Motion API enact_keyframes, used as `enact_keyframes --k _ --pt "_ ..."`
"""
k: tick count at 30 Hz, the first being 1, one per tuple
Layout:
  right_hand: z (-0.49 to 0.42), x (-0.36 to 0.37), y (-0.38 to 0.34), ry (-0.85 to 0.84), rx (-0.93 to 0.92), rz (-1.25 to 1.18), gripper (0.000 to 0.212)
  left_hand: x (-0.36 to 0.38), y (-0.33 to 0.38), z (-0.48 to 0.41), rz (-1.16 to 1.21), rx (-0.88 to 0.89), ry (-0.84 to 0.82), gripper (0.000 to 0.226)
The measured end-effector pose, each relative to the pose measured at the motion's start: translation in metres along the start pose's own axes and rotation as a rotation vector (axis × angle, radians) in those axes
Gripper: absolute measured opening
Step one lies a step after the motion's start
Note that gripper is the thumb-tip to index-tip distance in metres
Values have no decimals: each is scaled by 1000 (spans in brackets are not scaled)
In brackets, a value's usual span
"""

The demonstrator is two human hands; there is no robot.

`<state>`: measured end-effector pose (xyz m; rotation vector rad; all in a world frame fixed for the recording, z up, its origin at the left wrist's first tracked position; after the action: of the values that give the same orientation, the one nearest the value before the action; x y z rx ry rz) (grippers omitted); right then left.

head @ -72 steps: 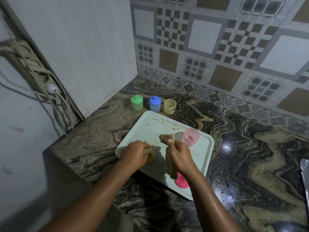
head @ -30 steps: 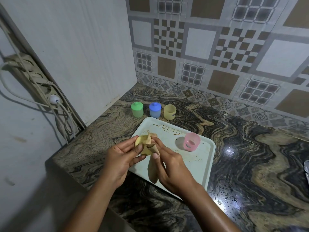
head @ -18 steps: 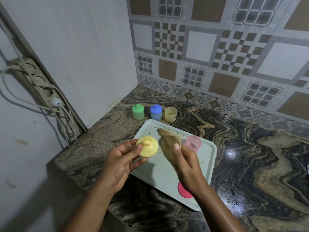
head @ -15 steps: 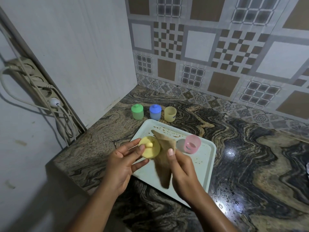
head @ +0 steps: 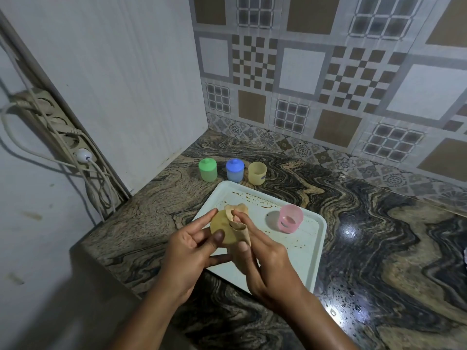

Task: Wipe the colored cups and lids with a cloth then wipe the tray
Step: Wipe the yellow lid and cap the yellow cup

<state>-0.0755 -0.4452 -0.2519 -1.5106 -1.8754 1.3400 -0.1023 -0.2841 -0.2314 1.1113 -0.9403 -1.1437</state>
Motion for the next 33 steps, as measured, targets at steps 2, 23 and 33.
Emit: enact_keyframes --k 2,23,33 --pt "-5 -7 6 -13 10 37 43 -4 0 3 -49 1 -35 56" --pt "11 19 -2 -120 13 62 47 -6 -9 0 133 -76 129 36" --pt "-3 3 15 -15 37 61 43 -10 -8 0 67 -56 83 34"
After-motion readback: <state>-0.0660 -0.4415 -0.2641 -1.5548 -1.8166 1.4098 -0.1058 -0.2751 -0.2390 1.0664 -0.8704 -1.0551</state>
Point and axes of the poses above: each hand's wrist, its own z-axis away from the middle knuckle, its own x-axis out of the palm, y = z × x, the point moved 1 cm from there along -z, towards the middle knuckle, and after that the axes turned 13 degrees about -z, right-handed, at the moved point
